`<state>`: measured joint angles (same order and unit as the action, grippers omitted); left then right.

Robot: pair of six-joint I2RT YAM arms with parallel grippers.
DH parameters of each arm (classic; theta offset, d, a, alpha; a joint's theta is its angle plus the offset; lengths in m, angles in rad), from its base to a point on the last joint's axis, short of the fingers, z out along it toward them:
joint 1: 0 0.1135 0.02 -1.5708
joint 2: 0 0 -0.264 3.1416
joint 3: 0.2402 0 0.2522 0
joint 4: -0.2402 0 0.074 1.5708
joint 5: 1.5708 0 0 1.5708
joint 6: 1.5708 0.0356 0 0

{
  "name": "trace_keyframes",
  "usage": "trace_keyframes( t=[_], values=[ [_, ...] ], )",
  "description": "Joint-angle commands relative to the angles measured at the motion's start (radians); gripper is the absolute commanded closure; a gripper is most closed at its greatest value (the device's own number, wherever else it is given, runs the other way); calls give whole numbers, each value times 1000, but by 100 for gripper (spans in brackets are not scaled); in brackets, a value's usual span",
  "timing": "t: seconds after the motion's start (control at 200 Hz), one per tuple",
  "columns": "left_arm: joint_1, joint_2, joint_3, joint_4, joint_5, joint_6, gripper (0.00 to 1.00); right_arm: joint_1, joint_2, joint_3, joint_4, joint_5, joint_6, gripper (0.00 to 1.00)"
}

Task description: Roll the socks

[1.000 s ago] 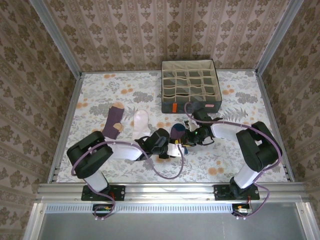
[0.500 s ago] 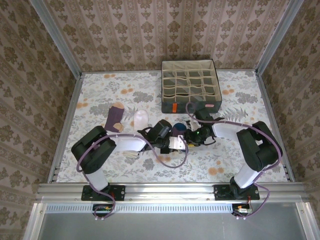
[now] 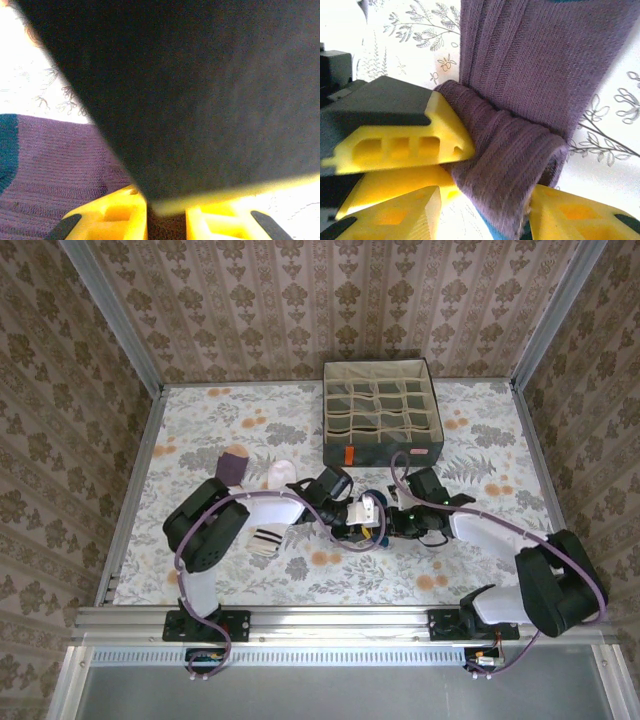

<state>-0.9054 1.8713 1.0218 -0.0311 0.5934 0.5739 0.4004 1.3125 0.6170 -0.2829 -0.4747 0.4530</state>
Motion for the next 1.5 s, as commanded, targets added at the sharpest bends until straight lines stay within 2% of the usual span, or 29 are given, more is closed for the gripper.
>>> trace_keyframes(
  t=[0.0, 0.195, 0.35, 0.525, 0.75, 0.835, 0.965, 1.14, 1.38, 1.495],
  values=[
    [2, 80, -48, -215, 43, -93, 89, 3, -41, -24, -38, 58, 24, 53],
    [22, 135, 41, -317, 121, -179, 91, 0, -99, -60, -14, 86, 44, 52],
    [58, 209, 143, -429, 185, -287, 91, -2, -69, -63, 20, 67, 54, 51],
    [63, 241, 163, -422, 197, -331, 91, -1, 2, -56, 63, 22, 70, 52],
    [51, 241, 146, -356, 233, -345, 91, -3, 73, -42, 77, 10, 65, 58],
    [48, 238, 146, -353, 248, -334, 91, -2, 109, -33, 77, 7, 62, 66],
    [48, 194, 108, -305, 232, -314, 88, -3, 126, -25, 64, 6, 61, 88],
    [52, 43, -8, -107, 217, -270, 82, -13, 151, -11, -18, 15, 60, 96],
    [30, -202, -212, 192, 57, -143, 81, -28, 208, 12, -97, -14, 56, 97],
    [-39, -296, -325, 310, -173, 10, 76, -31, 227, 28, -117, -27, 51, 97]
  ],
)
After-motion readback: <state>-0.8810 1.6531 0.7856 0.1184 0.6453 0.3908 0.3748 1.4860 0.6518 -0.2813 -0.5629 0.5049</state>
